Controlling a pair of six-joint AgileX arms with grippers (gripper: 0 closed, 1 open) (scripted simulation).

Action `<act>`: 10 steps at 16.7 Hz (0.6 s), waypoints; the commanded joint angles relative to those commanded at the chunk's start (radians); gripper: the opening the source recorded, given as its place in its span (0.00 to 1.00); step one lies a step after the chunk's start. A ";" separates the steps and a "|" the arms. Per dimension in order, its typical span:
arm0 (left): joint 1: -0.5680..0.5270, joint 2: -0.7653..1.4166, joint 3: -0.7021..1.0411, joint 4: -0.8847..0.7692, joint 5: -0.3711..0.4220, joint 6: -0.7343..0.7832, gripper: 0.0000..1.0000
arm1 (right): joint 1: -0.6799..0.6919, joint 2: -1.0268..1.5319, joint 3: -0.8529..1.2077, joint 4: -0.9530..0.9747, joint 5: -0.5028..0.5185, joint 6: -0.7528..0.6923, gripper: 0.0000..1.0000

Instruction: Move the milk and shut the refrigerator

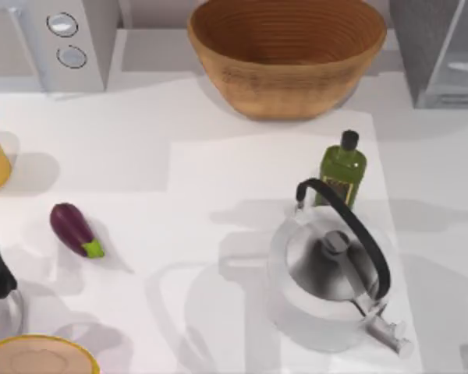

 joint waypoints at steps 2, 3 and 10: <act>0.000 0.000 0.000 0.000 0.000 0.000 1.00 | -0.196 0.174 0.070 0.010 -0.091 -0.142 1.00; 0.000 0.000 0.000 0.000 0.000 0.000 1.00 | -0.303 0.271 0.104 0.018 -0.141 -0.217 1.00; 0.000 0.000 0.000 0.000 0.000 0.000 1.00 | -0.848 0.875 0.268 0.051 -0.439 -0.813 1.00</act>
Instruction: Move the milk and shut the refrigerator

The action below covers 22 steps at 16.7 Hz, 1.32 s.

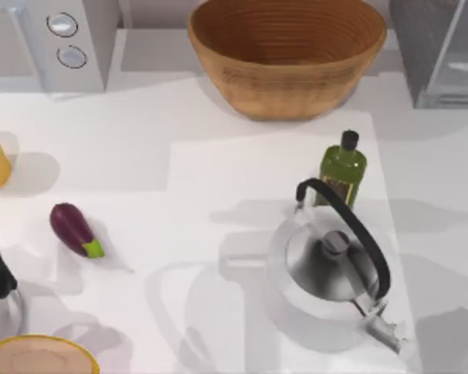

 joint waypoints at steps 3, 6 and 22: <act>0.000 0.000 0.000 0.000 0.000 0.000 1.00 | -0.105 0.190 0.085 -0.021 -0.118 -0.300 1.00; 0.000 0.000 0.000 0.000 0.000 0.000 1.00 | -0.186 0.395 0.156 -0.031 -0.217 -0.564 1.00; 0.000 0.000 0.000 0.000 0.000 0.000 1.00 | -0.555 0.802 0.243 -0.027 -0.330 -0.907 1.00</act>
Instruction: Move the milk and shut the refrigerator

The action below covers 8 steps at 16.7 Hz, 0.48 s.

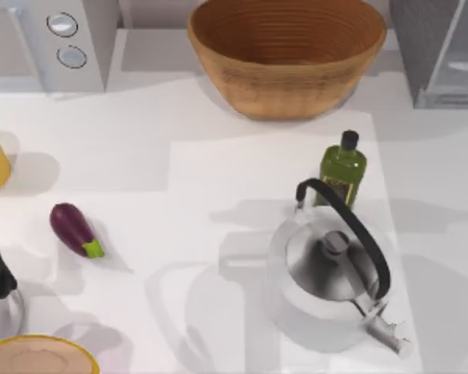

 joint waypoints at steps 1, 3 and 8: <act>0.000 0.000 0.000 0.000 0.000 0.000 1.00 | 0.011 0.003 0.004 0.018 0.001 0.022 1.00; 0.000 0.000 0.000 0.000 0.000 0.000 1.00 | 0.052 0.012 0.013 0.077 0.006 0.096 1.00; 0.000 0.000 0.000 0.000 0.000 0.000 1.00 | 0.237 0.035 0.028 0.330 0.054 0.445 1.00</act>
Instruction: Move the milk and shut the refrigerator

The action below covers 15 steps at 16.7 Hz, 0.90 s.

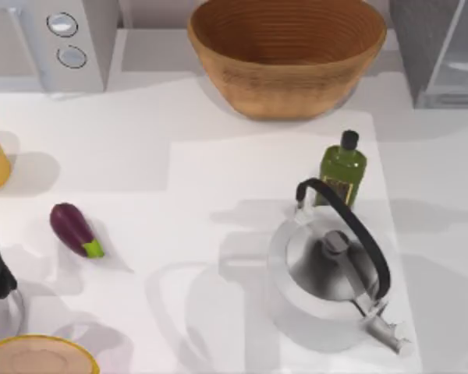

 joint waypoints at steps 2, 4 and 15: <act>0.000 0.000 0.000 0.000 0.000 0.000 1.00 | 0.096 0.007 -0.002 0.127 0.029 0.175 1.00; 0.000 0.000 0.000 0.000 0.000 0.000 1.00 | 0.197 0.011 -0.007 0.260 0.059 0.350 1.00; 0.000 0.000 0.000 0.000 0.000 0.000 1.00 | 0.627 -0.019 -0.057 0.827 0.134 0.936 1.00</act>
